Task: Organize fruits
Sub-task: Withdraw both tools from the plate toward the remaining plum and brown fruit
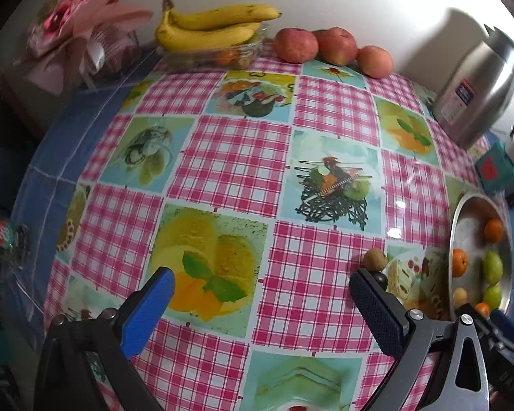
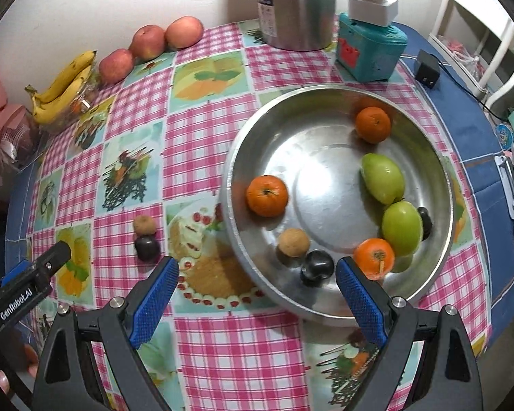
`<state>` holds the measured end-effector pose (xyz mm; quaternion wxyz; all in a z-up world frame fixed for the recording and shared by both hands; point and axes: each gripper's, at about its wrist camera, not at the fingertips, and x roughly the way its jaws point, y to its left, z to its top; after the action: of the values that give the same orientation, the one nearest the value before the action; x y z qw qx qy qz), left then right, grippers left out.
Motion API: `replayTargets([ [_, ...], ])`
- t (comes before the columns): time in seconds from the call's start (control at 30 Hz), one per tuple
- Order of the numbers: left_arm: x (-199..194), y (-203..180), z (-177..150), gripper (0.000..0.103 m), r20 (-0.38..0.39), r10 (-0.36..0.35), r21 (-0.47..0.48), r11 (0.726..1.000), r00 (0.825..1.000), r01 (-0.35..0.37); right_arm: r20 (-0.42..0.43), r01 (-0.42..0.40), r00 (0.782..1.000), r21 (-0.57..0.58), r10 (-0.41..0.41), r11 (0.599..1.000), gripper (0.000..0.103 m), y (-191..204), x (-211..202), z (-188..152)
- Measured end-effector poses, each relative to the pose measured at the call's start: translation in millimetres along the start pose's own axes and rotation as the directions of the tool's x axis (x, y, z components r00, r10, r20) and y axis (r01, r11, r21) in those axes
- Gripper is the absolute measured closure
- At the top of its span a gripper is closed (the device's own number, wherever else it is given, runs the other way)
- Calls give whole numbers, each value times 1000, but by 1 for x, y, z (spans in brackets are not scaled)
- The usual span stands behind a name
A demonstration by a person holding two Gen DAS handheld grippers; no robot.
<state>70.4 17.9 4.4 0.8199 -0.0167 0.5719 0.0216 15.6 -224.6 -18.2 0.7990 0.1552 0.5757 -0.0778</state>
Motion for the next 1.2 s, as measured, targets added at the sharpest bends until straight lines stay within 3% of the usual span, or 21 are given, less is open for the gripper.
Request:
replayTargets([
  [0.5, 19, 36, 4, 0, -72, -50, -151, 988, 996, 39, -47, -48, 998, -92, 44, 995, 10, 53, 20, 0],
  [1.2, 52, 37, 6, 0, -152, 5, -131, 991, 988, -25, -74, -35, 997, -233, 18, 972, 10, 92, 49, 3],
])
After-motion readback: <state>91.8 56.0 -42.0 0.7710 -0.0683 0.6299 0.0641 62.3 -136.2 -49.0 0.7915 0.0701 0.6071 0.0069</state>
